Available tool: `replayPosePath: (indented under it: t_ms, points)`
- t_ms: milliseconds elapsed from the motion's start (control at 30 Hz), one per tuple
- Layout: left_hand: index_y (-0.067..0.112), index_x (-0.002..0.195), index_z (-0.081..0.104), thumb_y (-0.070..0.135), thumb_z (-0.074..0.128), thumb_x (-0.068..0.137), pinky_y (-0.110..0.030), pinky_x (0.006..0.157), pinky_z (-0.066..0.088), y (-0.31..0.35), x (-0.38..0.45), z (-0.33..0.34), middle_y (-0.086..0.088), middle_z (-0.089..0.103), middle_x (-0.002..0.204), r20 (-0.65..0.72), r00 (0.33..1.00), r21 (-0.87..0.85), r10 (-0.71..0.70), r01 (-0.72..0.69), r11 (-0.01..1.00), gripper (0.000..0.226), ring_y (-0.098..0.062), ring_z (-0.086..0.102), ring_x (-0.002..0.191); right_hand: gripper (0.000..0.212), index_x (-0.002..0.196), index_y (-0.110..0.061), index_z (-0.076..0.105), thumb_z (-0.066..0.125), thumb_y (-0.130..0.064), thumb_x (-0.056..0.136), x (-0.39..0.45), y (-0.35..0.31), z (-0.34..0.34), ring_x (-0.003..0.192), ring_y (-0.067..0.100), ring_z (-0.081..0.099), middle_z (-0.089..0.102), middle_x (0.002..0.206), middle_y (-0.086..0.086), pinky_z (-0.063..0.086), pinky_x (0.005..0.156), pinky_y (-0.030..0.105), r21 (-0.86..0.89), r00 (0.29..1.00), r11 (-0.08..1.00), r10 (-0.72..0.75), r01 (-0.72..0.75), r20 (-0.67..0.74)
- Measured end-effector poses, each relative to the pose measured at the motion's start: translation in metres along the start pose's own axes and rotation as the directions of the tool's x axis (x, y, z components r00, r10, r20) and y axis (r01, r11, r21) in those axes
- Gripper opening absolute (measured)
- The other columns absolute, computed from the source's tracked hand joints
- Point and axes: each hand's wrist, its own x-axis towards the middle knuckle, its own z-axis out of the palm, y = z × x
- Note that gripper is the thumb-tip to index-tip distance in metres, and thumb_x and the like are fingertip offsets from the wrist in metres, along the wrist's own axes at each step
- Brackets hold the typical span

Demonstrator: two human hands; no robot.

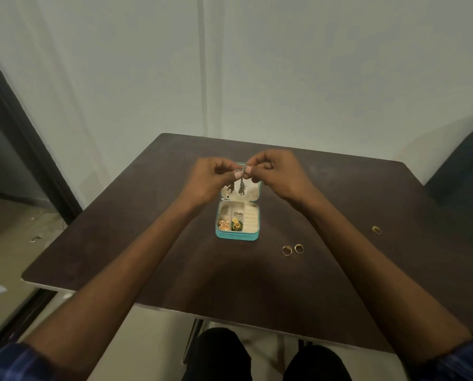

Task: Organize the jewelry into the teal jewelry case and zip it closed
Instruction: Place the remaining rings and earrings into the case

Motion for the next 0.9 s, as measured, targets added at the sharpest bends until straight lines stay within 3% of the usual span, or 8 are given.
replayPosePath:
  t_ms: [67, 200, 267, 333, 433, 633, 800, 900]
  points:
    - [0.007, 0.091, 0.072, 0.011, 0.068, 0.083, -0.038, 0.083, 0.055, -0.014, 0.003, -0.003, -0.012, 0.073, 0.090, -0.012, 1.000, 0.037, -0.026, 0.026, 0.999, 0.010, -0.027, 0.069, 0.087, 0.009, 0.090, -0.006, 0.068, 0.065, -0.012, 0.083, 0.005, 0.006, 0.008, 0.064, 0.009, 0.062, 0.071, 0.076, 0.006, 0.050, 0.063, 0.021, 0.003, 1.000, 1.000, 0.017, -0.017, 0.008]
    - [0.013, 0.089, 0.073, 0.019, 0.072, 0.080, -0.048, 0.085, 0.055, -0.040, 0.011, -0.006, -0.009, 0.073, 0.085, -0.035, 0.996, 0.133, -0.082, 0.086, 0.987, 0.011, -0.025, 0.070, 0.085, 0.006, 0.088, -0.008, 0.067, 0.065, -0.012, 0.083, 0.013, 0.016, 0.018, 0.068, 0.015, 0.065, 0.072, 0.077, 0.007, 0.055, 0.072, 0.034, -0.014, 0.999, 1.000, 0.027, -0.027, 0.032]
    - [0.015, 0.087, 0.072, 0.020, 0.072, 0.079, -0.038, 0.079, 0.057, -0.050, 0.014, -0.004, -0.004, 0.072, 0.075, -0.047, 0.994, 0.208, -0.103, 0.110, 0.972, 0.010, -0.015, 0.068, 0.073, 0.004, 0.086, -0.009, 0.067, 0.065, -0.011, 0.083, 0.016, 0.021, 0.021, 0.069, 0.016, 0.065, 0.072, 0.077, 0.008, 0.055, 0.073, 0.035, -0.009, 0.999, 0.999, 0.035, -0.035, 0.040]
    - [0.013, 0.089, 0.073, 0.020, 0.072, 0.080, -0.019, 0.065, 0.051, -0.055, 0.015, -0.002, 0.004, 0.067, 0.066, -0.049, 0.995, 0.332, -0.091, 0.102, 0.938, 0.011, 0.000, 0.059, 0.059, 0.003, 0.086, -0.010, 0.067, 0.065, -0.011, 0.083, 0.019, 0.024, 0.024, 0.069, 0.015, 0.065, 0.072, 0.077, 0.006, 0.055, 0.073, 0.034, -0.017, 0.998, 0.999, 0.043, -0.042, 0.043]
    - [0.016, 0.088, 0.072, 0.020, 0.070, 0.082, -0.005, 0.053, 0.038, -0.061, 0.014, 0.001, 0.006, 0.066, 0.074, -0.038, 0.996, 0.484, -0.081, 0.090, 0.871, 0.008, 0.001, 0.055, 0.061, 0.003, 0.085, -0.011, 0.067, 0.065, -0.013, 0.083, 0.021, 0.029, 0.027, 0.067, 0.011, 0.065, 0.072, 0.077, 0.003, 0.054, 0.071, 0.029, -0.031, 0.997, 0.998, 0.059, -0.057, 0.050]
    - [0.022, 0.082, 0.070, 0.027, 0.069, 0.081, -0.030, 0.071, 0.049, -0.075, 0.014, 0.002, 0.005, 0.068, 0.081, 0.003, 0.990, 0.626, -0.140, 0.107, 0.772, 0.005, -0.012, 0.062, 0.075, 0.006, 0.080, -0.017, 0.064, 0.064, -0.012, 0.084, 0.023, 0.035, 0.033, 0.063, 0.003, 0.062, 0.072, 0.076, 0.001, 0.050, 0.063, 0.017, -0.028, 0.995, 0.997, 0.079, -0.077, 0.066]
    - [0.021, 0.085, 0.072, 0.024, 0.068, 0.083, -0.031, 0.075, 0.052, -0.082, 0.015, 0.003, 0.003, 0.072, 0.091, 0.043, 0.983, 0.619, -0.180, 0.116, 0.777, 0.006, -0.011, 0.064, 0.080, 0.003, 0.085, -0.009, 0.066, 0.064, -0.011, 0.084, 0.025, 0.035, 0.037, 0.059, -0.002, 0.061, 0.072, 0.078, 0.004, 0.048, 0.059, 0.011, -0.028, 0.993, 0.996, 0.091, -0.089, 0.081]
    - [0.016, 0.084, 0.072, 0.022, 0.067, 0.083, -0.030, 0.072, 0.052, -0.086, 0.016, 0.005, 0.002, 0.072, 0.089, 0.036, 0.979, 0.612, -0.202, 0.139, 0.779, 0.008, -0.010, 0.063, 0.077, 0.005, 0.086, -0.008, 0.066, 0.065, -0.011, 0.084, 0.026, 0.036, 0.037, 0.061, 0.001, 0.061, 0.073, 0.079, 0.006, 0.051, 0.064, 0.015, -0.053, 0.991, 0.995, 0.092, -0.087, 0.096]
